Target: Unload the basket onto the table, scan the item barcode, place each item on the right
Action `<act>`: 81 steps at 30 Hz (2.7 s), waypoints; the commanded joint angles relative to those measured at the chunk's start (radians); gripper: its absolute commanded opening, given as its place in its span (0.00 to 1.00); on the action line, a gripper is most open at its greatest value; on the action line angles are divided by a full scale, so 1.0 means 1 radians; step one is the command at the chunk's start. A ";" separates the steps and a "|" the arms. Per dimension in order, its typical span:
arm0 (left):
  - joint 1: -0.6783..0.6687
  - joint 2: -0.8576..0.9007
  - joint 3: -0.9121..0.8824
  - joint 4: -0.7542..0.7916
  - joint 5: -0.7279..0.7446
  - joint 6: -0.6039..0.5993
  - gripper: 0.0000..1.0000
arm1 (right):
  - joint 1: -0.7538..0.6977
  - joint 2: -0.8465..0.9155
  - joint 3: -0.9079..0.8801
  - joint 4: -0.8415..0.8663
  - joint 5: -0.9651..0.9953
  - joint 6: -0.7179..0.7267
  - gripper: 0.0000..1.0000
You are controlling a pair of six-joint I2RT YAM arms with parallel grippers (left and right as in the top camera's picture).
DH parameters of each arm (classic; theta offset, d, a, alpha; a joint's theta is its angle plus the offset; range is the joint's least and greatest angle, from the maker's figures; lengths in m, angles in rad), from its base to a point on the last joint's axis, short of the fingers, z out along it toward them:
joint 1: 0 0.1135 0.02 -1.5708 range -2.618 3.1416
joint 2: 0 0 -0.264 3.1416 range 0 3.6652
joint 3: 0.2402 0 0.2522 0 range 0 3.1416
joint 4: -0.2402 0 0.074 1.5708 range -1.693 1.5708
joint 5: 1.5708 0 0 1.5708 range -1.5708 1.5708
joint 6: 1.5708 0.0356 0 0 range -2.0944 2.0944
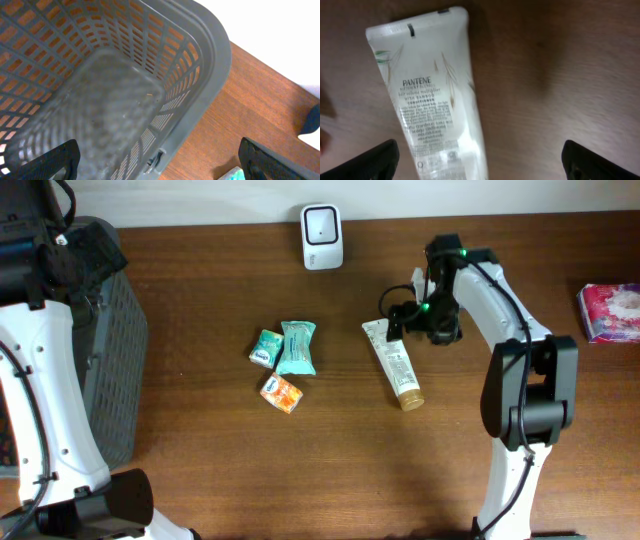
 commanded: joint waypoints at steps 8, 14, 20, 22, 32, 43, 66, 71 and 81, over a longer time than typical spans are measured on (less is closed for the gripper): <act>0.003 -0.016 0.010 0.002 -0.007 -0.006 0.99 | -0.027 0.003 -0.264 0.245 -0.331 -0.073 0.06; 0.003 -0.016 0.010 0.002 -0.007 -0.006 0.99 | -0.023 -0.014 -0.186 0.209 -0.356 -0.002 0.04; 0.003 -0.016 0.010 0.002 -0.007 -0.006 0.99 | 0.018 -0.076 -0.158 0.193 -0.325 -0.021 0.04; 0.003 -0.016 0.010 0.002 -0.007 -0.006 0.99 | 0.044 -0.076 -0.158 0.187 -0.327 -0.021 0.04; 0.003 -0.016 0.010 0.002 -0.007 -0.006 0.99 | 0.130 -0.076 -0.158 0.132 -0.273 0.112 0.04; 0.003 -0.016 0.010 0.002 -0.007 -0.006 0.99 | 0.145 -0.076 -0.158 0.123 -0.167 0.253 0.04; 0.003 -0.016 0.010 0.002 -0.007 -0.006 0.99 | 0.224 -0.070 -0.178 0.202 -0.167 0.234 0.04; 0.003 -0.016 0.010 0.002 -0.007 -0.006 0.99 | 0.235 -0.083 0.020 0.140 0.244 0.301 0.04; 0.003 -0.016 0.010 0.002 -0.007 -0.006 0.99 | 0.327 -0.099 0.106 0.122 0.571 0.377 0.04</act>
